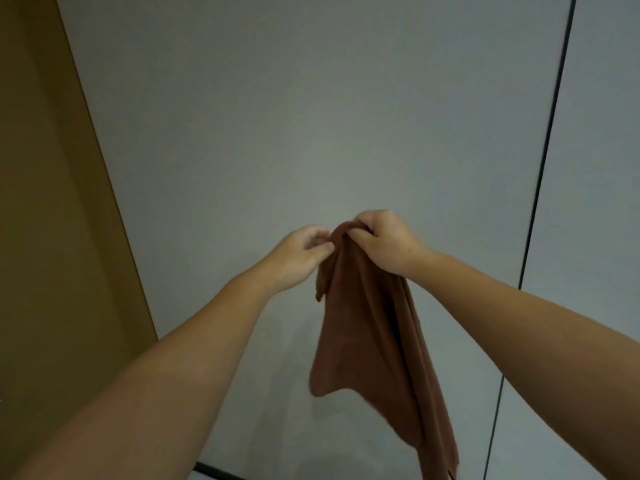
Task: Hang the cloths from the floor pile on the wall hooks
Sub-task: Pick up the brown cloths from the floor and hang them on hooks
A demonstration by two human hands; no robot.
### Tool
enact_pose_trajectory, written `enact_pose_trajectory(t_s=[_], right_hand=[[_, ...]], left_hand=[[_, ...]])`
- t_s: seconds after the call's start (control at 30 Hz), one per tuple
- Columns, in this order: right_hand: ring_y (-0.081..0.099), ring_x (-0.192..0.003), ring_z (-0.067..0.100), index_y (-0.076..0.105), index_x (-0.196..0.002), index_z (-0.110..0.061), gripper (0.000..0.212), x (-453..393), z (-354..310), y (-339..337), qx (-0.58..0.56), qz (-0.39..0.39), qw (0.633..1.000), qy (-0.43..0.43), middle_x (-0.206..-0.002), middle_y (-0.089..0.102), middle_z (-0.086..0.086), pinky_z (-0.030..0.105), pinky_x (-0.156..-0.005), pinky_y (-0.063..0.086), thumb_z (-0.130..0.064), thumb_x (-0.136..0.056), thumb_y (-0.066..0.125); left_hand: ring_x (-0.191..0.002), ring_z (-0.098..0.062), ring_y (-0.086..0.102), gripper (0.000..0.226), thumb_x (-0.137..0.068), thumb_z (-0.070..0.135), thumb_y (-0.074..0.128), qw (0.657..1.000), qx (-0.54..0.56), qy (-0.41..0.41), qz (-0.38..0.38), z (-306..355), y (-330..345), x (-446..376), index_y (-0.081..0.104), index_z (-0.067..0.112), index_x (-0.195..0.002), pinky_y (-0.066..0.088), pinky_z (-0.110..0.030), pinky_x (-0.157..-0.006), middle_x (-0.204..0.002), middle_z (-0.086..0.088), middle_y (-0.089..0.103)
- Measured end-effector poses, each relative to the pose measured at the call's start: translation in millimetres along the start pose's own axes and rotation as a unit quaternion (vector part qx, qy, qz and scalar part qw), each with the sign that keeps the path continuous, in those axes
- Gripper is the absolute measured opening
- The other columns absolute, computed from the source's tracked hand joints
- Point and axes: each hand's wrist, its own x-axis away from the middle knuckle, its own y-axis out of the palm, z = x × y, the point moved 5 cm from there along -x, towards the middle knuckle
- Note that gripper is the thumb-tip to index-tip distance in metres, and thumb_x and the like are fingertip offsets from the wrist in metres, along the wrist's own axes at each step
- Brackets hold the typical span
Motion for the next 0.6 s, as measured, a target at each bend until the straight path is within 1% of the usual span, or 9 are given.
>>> enact_pose_trajectory(t_s=[0.07,0.1,0.17,0.2,0.27,0.33,0.4,0.5,0.6], right_hand=[[0.063,-0.073,0.017,0.067,-0.085,-0.009,0.02,-1,-5,-4,0.001,-0.002,1.0,0.002,-0.079,0.067,0.004,0.027,-0.063,0.05,-0.016,-0.091,0.049],[0.063,-0.073,0.016,0.067,-0.085,-0.01,0.02,-2,-5,-7,0.0,0.0,1.0,0.003,-0.079,0.067,0.003,0.028,-0.064,0.051,-0.016,-0.091,0.049],[0.062,-0.073,0.014,0.068,-0.087,-0.011,0.02,-1,-1,-12,-0.002,0.01,1.0,0.006,-0.079,0.067,0.002,0.027,-0.064,0.05,-0.017,-0.092,0.049],[0.062,-0.072,0.013,0.068,-0.087,-0.012,0.02,1,3,-14,0.0,0.015,1.0,0.009,-0.078,0.067,0.0,0.025,-0.062,0.049,-0.019,-0.093,0.05],[0.059,-0.07,0.01,0.066,-0.086,-0.014,0.019,6,14,-12,0.012,0.01,1.0,0.018,-0.076,0.064,-0.003,0.019,-0.058,0.044,-0.021,-0.094,0.05],[0.058,-0.072,0.013,0.063,-0.088,-0.015,0.017,14,29,-2,0.018,-0.008,0.999,0.037,-0.077,0.062,-0.004,0.021,-0.058,0.04,-0.018,-0.095,0.048],[0.06,-0.079,0.019,0.063,-0.093,-0.013,0.016,22,44,13,0.014,-0.024,0.997,0.068,-0.084,0.064,0.002,0.026,-0.065,0.043,-0.014,-0.094,0.047],[0.062,-0.085,0.021,0.064,-0.1,-0.011,0.018,33,62,37,-0.014,-0.054,0.991,0.118,-0.094,0.067,0.005,0.027,-0.071,0.045,-0.012,-0.094,0.046],[0.062,-0.084,0.019,0.064,-0.098,-0.01,0.019,41,73,53,-0.036,-0.083,0.985,0.148,-0.094,0.067,0.005,0.026,-0.068,0.047,-0.014,-0.096,0.046]], left_hand=[[-0.099,-0.012,0.064,0.013,-0.095,0.017,0.052,0.999,0.037,0.0,-0.038,2,13,2,0.063,0.017,-0.103,0.049,-0.024,-0.09,-0.106,-0.003,0.069],[-0.095,-0.012,0.065,0.014,-0.096,0.019,0.051,0.999,0.039,-0.003,-0.036,3,16,1,0.064,0.015,-0.101,0.049,-0.026,-0.087,-0.103,-0.004,0.07],[-0.081,-0.014,0.063,0.02,-0.098,0.023,0.047,1.0,0.017,-0.007,-0.002,4,17,-3,0.063,0.012,-0.094,0.049,-0.029,-0.075,-0.089,-0.004,0.068],[-0.073,-0.015,0.059,0.021,-0.098,0.023,0.045,1.0,-0.001,-0.006,0.028,6,15,-5,0.061,0.013,-0.09,0.046,-0.03,-0.068,-0.081,-0.003,0.064],[-0.064,-0.014,0.05,0.023,-0.098,0.023,0.044,0.996,-0.038,0.009,0.086,12,8,-10,0.058,0.008,-0.086,0.038,-0.03,-0.062,-0.071,-0.002,0.055],[-0.062,-0.014,0.046,0.025,-0.097,0.022,0.044,0.991,-0.075,0.038,0.104,22,2,-13,0.056,0.003,-0.086,0.036,-0.03,-0.061,-0.069,-0.002,0.051],[-0.062,-0.013,0.045,0.027,-0.097,0.022,0.044,0.987,-0.103,0.059,0.111,33,-7,-12,0.056,0.0,-0.087,0.036,-0.03,-0.06,-0.069,-0.002,0.049],[-0.064,-0.015,0.045,0.03,-0.098,0.023,0.043,0.978,-0.128,0.056,0.153,39,-33,-9,0.055,-0.002,-0.088,0.034,-0.03,-0.058,-0.069,-0.003,0.047],[-0.068,-0.017,0.047,0.029,-0.098,0.025,0.041,0.968,-0.152,0.029,0.198,29,-69,-3,0.056,0.003,-0.086,0.033,-0.031,-0.059,-0.071,-0.002,0.049]])
